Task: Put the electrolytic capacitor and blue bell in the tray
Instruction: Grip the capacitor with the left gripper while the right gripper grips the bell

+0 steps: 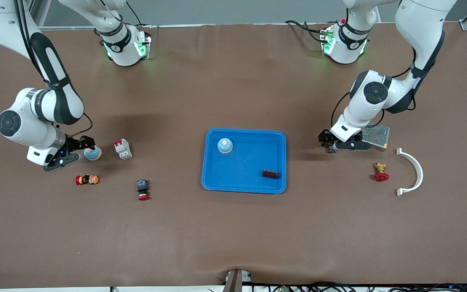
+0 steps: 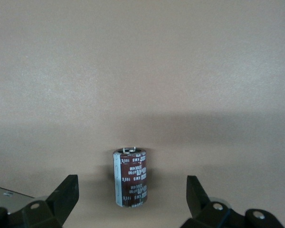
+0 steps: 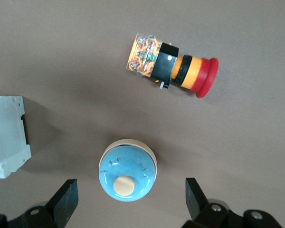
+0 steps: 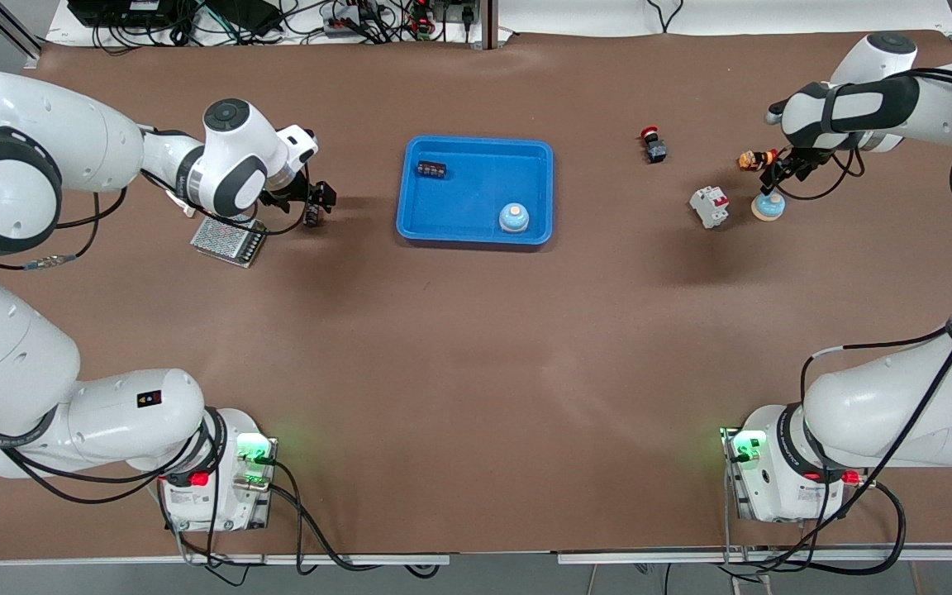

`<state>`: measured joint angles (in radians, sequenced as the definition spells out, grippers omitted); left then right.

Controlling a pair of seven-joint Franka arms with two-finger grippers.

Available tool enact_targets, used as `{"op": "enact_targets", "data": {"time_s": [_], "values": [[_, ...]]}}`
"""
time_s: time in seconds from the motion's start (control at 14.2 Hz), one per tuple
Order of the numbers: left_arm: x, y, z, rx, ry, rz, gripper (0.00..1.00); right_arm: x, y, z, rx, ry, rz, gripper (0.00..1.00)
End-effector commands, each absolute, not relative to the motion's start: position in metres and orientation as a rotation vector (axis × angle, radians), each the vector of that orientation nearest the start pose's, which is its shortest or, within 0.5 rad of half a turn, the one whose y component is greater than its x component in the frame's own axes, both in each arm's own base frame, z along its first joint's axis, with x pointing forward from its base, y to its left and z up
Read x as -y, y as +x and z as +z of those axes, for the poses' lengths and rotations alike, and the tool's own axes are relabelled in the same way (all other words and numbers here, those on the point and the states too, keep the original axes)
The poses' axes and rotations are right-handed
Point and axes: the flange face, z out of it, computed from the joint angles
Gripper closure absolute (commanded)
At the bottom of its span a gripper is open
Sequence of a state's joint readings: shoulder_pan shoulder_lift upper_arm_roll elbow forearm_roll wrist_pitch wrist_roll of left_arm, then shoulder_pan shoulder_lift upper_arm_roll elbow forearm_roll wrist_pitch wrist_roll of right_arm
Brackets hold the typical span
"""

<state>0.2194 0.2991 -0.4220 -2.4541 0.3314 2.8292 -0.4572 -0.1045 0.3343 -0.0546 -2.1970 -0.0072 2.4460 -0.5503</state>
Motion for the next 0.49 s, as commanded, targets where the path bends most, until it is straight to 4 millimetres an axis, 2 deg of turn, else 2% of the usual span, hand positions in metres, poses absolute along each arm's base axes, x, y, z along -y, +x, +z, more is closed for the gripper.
{"op": "enact_targets", "data": {"time_s": [0.0, 0.42], "values": [[0.118, 0.474, 0.194, -0.076, -3.173, -0.179, 0.0, 0.086, 0.539, 0.213, 0.639, -3.071, 0.124, 0.0], [0.106, 0.477, 0.191, -0.103, -3.158, -0.187, 0.0, 0.084, 0.536, 0.191, 0.651, -3.075, 0.107, 0.0]]}}
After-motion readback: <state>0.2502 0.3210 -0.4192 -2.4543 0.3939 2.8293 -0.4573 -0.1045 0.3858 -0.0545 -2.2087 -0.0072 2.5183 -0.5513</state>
